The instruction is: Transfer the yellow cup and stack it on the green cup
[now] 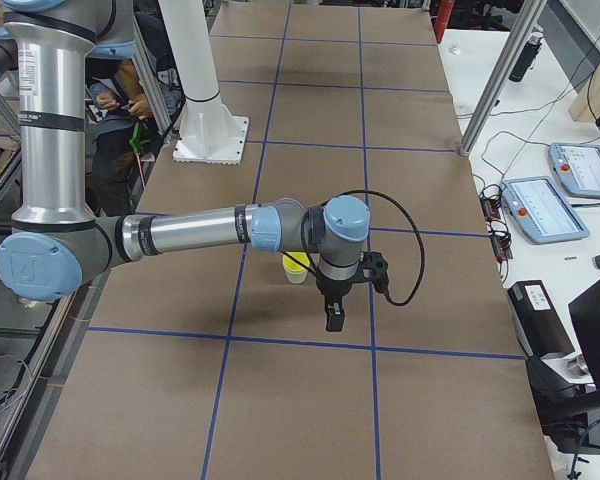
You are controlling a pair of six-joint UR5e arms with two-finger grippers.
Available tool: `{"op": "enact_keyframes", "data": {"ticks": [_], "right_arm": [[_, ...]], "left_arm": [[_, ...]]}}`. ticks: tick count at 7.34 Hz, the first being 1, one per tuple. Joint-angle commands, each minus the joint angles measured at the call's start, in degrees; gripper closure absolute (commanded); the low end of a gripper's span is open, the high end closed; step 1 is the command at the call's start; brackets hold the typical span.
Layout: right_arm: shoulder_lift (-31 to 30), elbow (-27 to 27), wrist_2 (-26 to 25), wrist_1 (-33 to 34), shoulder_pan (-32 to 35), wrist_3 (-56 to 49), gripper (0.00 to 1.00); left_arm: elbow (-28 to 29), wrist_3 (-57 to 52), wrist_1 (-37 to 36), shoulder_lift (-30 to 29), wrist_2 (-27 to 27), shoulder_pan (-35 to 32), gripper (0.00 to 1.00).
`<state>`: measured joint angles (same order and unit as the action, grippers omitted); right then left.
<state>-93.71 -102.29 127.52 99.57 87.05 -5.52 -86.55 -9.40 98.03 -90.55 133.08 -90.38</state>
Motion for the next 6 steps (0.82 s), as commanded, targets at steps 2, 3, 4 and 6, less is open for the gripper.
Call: {"op": "enact_keyframes", "data": {"ticks": [2,3,4,6], "right_arm": [[-0.07,0.43,0.45,0.01,0.05,-0.02,0.00],[-0.07,0.43,0.45,0.01,0.05,-0.02,0.00],[-0.07,0.34,0.45,0.01,0.13,-0.02,0.00],[-0.07,0.43,0.45,0.01,0.05,-0.02,0.00]], "left_arm": [[-0.11,0.09,-0.21,0.99,-0.01,-1.64,0.00],[-0.72,0.09,-0.90,0.72,-0.01,-1.64,0.00],[-2.29,0.09,-4.22,-0.15,-0.01,-1.55,0.00],[-4.86,-0.09,-5.66,0.72,-0.27,-1.38,0.00]]}}
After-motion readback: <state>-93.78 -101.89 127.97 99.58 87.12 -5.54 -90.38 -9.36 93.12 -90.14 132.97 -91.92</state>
